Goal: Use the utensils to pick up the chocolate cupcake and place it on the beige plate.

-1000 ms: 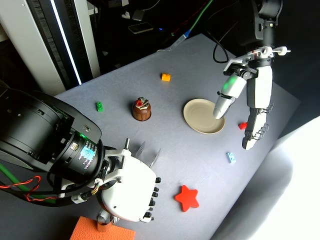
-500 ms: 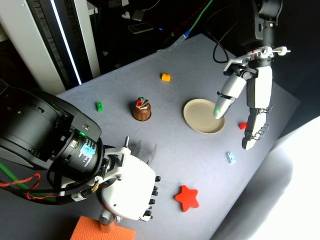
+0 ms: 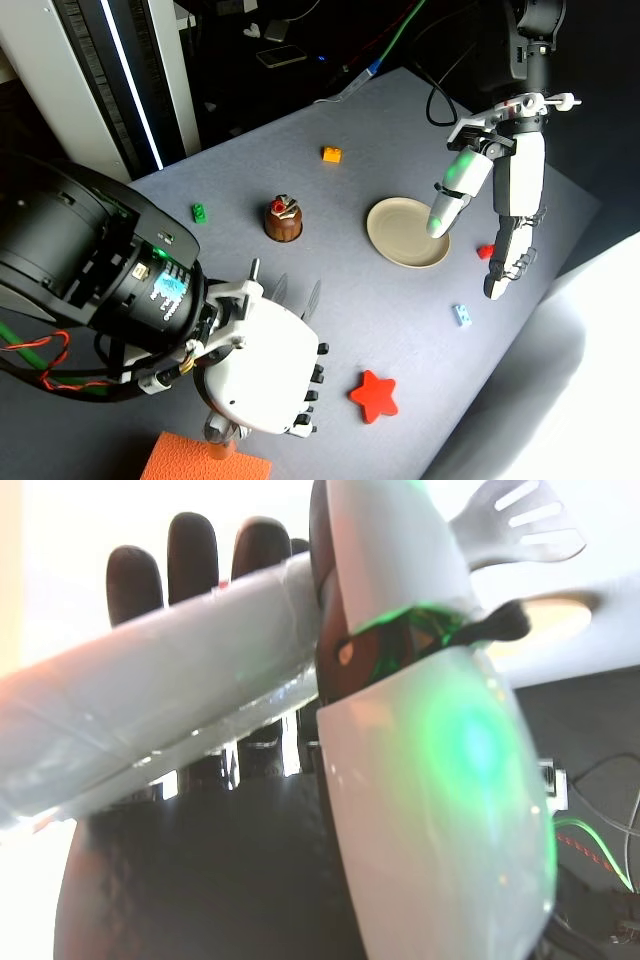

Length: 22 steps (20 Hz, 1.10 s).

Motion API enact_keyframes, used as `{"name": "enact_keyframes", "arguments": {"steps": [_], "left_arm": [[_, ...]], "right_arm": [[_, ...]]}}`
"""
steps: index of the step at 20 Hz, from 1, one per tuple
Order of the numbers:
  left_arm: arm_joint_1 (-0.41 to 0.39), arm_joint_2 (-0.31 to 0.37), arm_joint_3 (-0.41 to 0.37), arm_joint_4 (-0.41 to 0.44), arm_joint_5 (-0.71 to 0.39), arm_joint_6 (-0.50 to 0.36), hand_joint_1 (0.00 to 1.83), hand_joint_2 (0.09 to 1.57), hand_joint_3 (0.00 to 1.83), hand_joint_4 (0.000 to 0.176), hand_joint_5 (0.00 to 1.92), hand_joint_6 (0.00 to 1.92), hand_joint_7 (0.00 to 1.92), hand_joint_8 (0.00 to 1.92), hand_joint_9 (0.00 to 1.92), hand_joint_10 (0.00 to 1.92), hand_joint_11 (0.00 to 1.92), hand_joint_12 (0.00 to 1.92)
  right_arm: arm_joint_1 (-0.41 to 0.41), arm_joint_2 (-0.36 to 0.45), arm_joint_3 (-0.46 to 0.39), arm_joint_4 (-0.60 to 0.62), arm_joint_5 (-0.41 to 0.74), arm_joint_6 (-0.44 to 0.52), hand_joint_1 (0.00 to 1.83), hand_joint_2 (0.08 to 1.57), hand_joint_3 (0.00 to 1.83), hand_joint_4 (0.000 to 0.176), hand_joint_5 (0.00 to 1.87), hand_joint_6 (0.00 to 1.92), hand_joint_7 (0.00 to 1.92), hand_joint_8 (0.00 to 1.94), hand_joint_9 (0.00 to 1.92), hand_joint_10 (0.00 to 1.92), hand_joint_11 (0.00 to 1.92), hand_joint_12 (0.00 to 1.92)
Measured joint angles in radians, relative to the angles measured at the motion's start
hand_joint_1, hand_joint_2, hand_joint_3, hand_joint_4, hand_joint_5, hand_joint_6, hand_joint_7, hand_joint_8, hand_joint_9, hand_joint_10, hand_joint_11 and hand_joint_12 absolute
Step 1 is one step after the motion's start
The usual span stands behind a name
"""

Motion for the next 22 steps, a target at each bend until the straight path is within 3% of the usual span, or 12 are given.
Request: {"name": "enact_keyframes", "arguments": {"steps": [2, 7, 11, 15, 22], "left_arm": [[0.000, 0.000, 0.000, 0.000, 0.000, 0.000, 0.54, 1.17, 0.00, 0.000, 0.19, 0.00, 0.17, 0.00, 0.15, 0.00, 0.00, 0.30], [0.000, 0.000, 0.000, -0.001, 0.000, 0.000, 0.58, 1.17, 0.00, 0.000, 0.16, 0.00, 0.13, 0.00, 0.12, 0.00, 0.00, 0.22], [0.000, 0.000, 0.000, 0.000, 0.000, 0.000, 0.55, 1.18, 0.00, 0.000, 0.17, 0.00, 0.15, 0.00, 0.13, 0.00, 0.00, 0.25], [0.000, 0.000, 0.000, 0.000, 0.000, 0.000, 0.51, 1.20, 0.00, 0.000, 0.15, 0.00, 0.12, 0.00, 0.11, 0.00, 0.00, 0.15], [-0.002, 0.000, 0.000, 0.000, 0.001, 0.000, 0.62, 1.16, 0.00, 0.000, 0.18, 0.00, 0.16, 0.00, 0.13, 0.00, 0.00, 0.26]], "right_arm": [[0.002, 0.008, -0.009, 0.005, 0.001, 0.016, 1.34, 1.17, 0.00, 0.000, 0.84, 0.04, 0.84, 1.24, 0.63, 0.89, 0.43, 1.32], [0.031, 0.056, -0.076, -0.005, 0.000, 0.026, 1.34, 1.17, 0.00, 0.000, 0.87, 0.03, 0.83, 1.25, 0.61, 0.90, 0.38, 1.40], [0.049, 0.100, -0.137, -0.002, -0.004, 0.163, 1.33, 1.18, 0.00, 0.000, 0.83, 0.00, 0.81, 1.28, 0.60, 0.94, 0.38, 1.45], [0.060, 0.145, -0.197, -0.011, -0.019, 0.228, 1.34, 1.16, 0.00, 0.000, 0.84, 0.01, 0.84, 1.23, 0.62, 0.90, 0.36, 1.40], [0.107, 0.193, -0.341, -0.006, -0.031, 0.253, 1.33, 1.19, 0.00, 0.000, 0.82, 0.00, 0.80, 1.29, 0.57, 0.89, 0.32, 1.38]]}}
